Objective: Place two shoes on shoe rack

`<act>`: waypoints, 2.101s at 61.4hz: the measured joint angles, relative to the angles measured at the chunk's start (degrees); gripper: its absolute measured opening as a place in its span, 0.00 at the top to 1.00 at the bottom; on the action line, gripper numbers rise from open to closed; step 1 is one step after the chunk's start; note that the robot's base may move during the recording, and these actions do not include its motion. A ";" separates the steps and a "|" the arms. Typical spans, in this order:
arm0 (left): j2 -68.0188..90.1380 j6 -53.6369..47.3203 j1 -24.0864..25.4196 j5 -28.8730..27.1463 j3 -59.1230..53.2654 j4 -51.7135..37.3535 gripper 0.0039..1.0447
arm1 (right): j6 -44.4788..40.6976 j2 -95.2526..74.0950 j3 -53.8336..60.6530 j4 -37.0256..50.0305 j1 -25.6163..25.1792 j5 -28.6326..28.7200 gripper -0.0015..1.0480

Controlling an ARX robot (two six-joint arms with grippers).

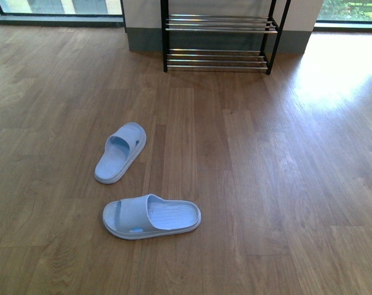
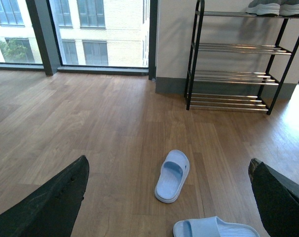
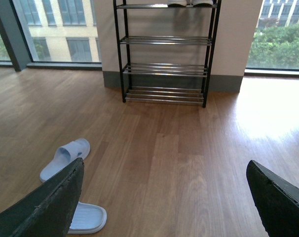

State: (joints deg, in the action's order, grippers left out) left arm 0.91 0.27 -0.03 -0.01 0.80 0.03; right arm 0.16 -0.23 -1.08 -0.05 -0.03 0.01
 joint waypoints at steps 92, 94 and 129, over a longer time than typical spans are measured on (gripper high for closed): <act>0.00 -0.02 0.00 0.04 0.00 -0.02 0.09 | 0.00 0.02 0.00 0.00 0.00 -0.02 0.09; 0.00 0.00 0.00 0.02 0.00 0.00 0.09 | 0.00 0.02 0.00 0.00 0.00 0.00 0.09; 0.00 0.00 0.00 0.00 0.00 0.00 0.09 | 0.00 -0.02 0.00 0.00 0.00 -0.07 0.09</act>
State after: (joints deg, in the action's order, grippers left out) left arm 0.91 0.27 -0.03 -0.01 0.80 0.03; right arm 0.16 -0.25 -1.08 -0.05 -0.03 -0.05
